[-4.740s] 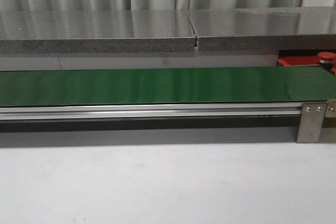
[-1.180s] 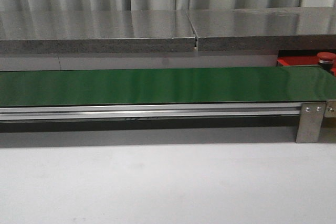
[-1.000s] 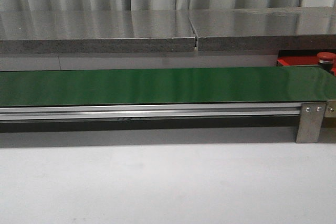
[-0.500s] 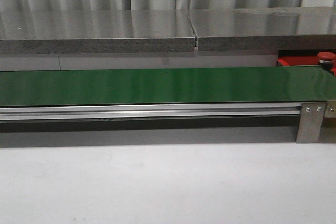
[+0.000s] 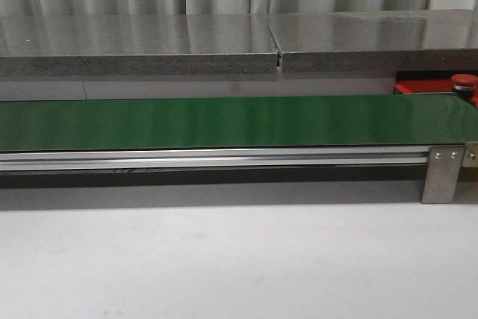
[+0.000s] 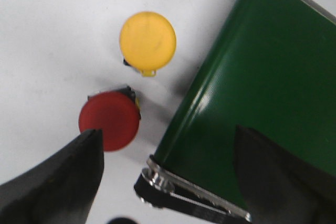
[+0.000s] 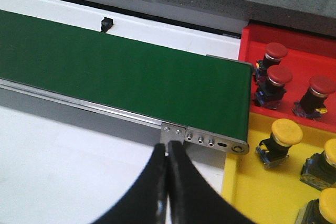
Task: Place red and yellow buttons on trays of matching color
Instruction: 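Lower the left gripper to the cluster and grasp a yellow button, then set the yellow button on the green belt and open the left gripper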
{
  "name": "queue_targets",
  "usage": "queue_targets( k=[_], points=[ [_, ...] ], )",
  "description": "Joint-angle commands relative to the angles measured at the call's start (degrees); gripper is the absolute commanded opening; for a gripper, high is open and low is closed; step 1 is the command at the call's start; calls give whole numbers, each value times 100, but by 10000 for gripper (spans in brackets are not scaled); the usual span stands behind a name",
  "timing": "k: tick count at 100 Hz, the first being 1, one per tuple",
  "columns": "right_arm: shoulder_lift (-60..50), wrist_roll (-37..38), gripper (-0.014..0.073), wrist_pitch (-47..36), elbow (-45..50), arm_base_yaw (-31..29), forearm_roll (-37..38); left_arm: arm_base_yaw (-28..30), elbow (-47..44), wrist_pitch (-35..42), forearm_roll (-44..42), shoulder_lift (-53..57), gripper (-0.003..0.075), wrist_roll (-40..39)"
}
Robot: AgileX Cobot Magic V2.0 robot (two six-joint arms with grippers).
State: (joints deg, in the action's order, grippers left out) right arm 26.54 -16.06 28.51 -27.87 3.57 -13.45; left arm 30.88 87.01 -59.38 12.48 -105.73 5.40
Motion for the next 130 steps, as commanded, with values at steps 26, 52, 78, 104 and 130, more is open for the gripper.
queue_targets(
  k=[26, 52, 78, 104, 130],
  points=[
    [14, -51, -57, -396, -154, 9, -3, 10, 1068, -18, -64, -698, 512, -56],
    [14, -51, -57, -396, -154, 9, -3, -4, 1538, -125, -64, -1259, 512, -56],
    [14, -51, -57, -396, -154, 9, -3, -12, 1691, -325, -64, -1571, 383, -56],
    [14, -51, -57, -396, -154, 9, -3, -12, 1691, -279, -54, -1584, 259, -19],
    [14, -51, -57, -396, -154, 9, -3, -12, 1691, -217, -54, -1223, 249, 140]
  ],
)
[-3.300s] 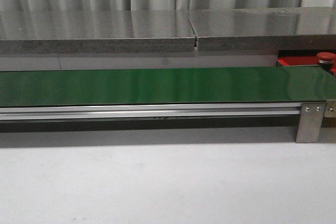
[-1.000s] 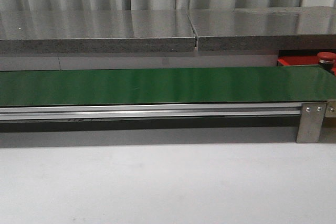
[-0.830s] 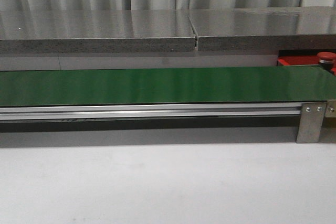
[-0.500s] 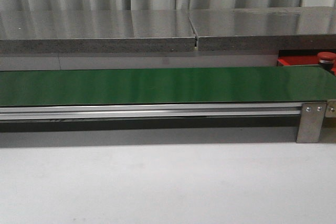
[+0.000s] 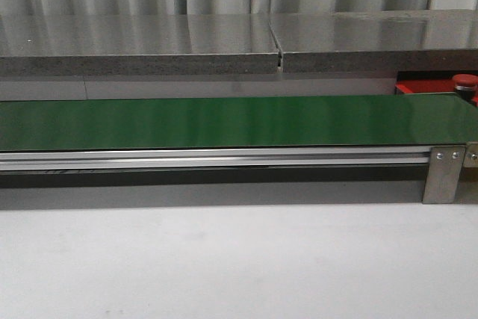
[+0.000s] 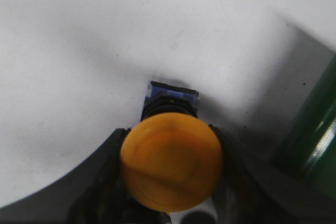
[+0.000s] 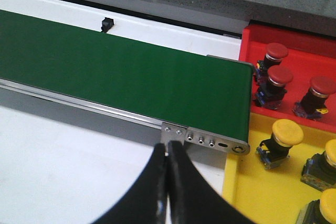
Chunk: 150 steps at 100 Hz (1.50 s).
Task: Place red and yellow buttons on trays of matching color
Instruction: 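Set the yellow button on the green belt and open the left gripper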
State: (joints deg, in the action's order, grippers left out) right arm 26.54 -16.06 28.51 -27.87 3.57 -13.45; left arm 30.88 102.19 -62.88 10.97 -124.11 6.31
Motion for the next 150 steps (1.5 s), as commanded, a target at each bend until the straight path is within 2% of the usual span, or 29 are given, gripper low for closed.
queue_targets(
  k=[1, 30, 63, 101, 111, 130, 135, 150],
  points=[
    [14, -51, -57, -396, -154, 9, -3, -12, 173, 133, 98, 631, 249, 49],
    [14, -51, -57, -396, -154, 9, -3, -84, 161, 44, 129, 1385, 205, 49],
    [14, -51, -57, -396, -154, 9, -3, -683, -170, -36, 99, 1600, 205, 49],
    [14, -51, -57, -396, -154, 9, -3, -1228, -316, 256, -188, 1588, 207, 49],
    [14, -51, -57, -396, -154, 9, -3, -1226, -316, 269, -188, 1588, 259, 49],
    [14, -51, -57, -396, -154, 9, -3, -1226, -316, 294, -129, 1588, 525, 49],
    [14, -51, -57, -396, -154, 9, -3, -1226, -316, 304, -63, 1588, 550, 49],
    [14, -51, -57, -396, -154, 9, -3, -1226, -231, 349, 101, 1609, 547, 49]
  ],
)
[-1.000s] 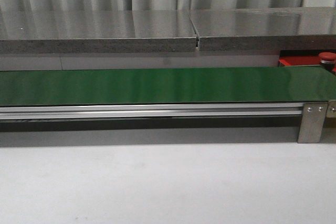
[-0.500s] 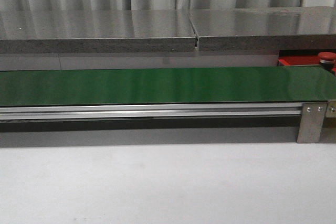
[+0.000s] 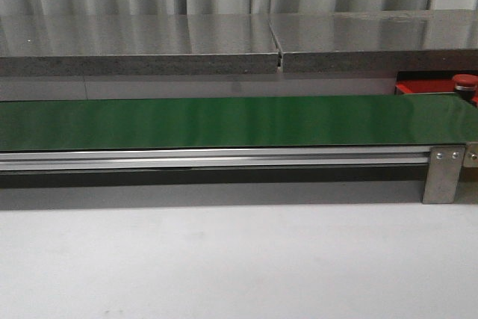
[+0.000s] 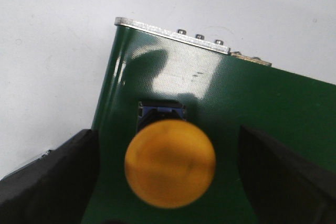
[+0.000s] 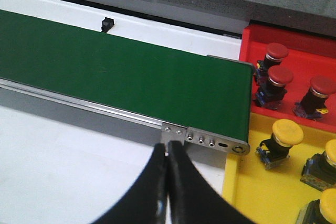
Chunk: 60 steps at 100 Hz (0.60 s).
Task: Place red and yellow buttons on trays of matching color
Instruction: 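Set the yellow button on the green belt and open the left gripper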
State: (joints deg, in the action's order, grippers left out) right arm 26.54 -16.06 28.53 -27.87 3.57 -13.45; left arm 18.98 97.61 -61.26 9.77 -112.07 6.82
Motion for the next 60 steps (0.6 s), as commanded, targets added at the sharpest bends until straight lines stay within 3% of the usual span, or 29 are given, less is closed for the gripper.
queue_targets(
  k=[1, 34, 60],
  points=[
    [14, -51, -57, -399, -154, 9, -3, -35, 242, 187, 252, 406, 547, -2],
    [14, -51, -60, -398, -154, 9, -3, -6, 496, 386, 793, 887, 547, 24],
    [14, -51, -60, -398, -154, 9, -3, 497, 429, 249, 768, 916, 547, 24]
  ],
)
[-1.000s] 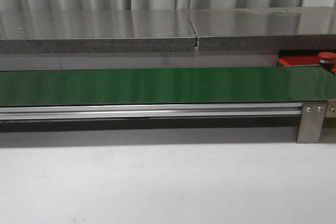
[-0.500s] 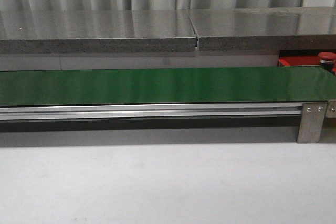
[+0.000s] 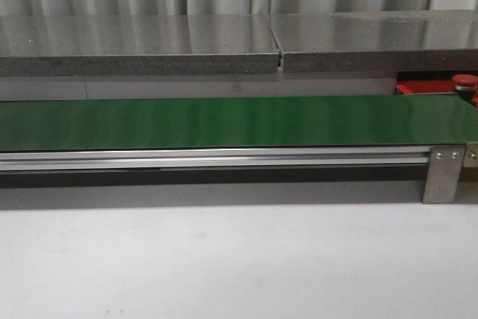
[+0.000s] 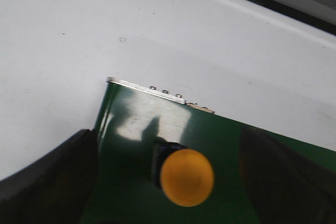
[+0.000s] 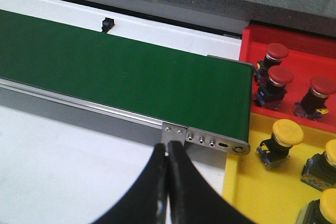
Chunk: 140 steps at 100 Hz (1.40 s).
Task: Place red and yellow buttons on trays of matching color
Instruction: 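Set the yellow button on the green belt and open the left gripper, then grasp the last red button from the cluster with the left gripper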
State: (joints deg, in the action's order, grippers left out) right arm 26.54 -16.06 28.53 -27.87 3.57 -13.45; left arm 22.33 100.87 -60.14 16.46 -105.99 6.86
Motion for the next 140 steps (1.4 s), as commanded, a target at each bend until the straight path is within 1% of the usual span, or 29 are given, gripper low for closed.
queue_targets(
  k=[1, 29, 36, 47, 60, 69, 102, 130, 137, 140],
  points=[
    [14, -51, -60, -398, -154, 9, -3, 210, 85, 140, 100, 307, 547, 21],
    [14, -51, -60, -398, -154, 9, -3, 925, -431, 86, 33, 307, 547, -2],
    [14, -51, -60, -398, -154, 9, -3, 1064, -654, 86, -104, 307, 547, -109],
    [14, -51, -60, -398, -154, 9, -3, 1176, -1033, 121, -568, 296, 546, -371],
    [14, -51, -60, -398, -154, 9, -3, 1187, -1368, 251, -654, 296, 546, -371],
    [14, -51, -60, -398, -154, 9, -3, 1187, -1475, 328, -554, 289, 546, -371],
    [14, -51, -60, -398, -154, 9, -3, 1167, -1461, 355, -563, -128, 546, -371],
    [14, -51, -60, -398, -154, 9, -3, 1167, -1461, 562, -573, -405, 546, -371],
    [14, -51, -60, -398, -154, 9, -3, 1167, -1461, 562, -573, -431, 529, -371],
    [14, -51, -60, -398, -154, 9, -3, 1167, -1461, 551, -573, -435, 504, -371]
  ],
)
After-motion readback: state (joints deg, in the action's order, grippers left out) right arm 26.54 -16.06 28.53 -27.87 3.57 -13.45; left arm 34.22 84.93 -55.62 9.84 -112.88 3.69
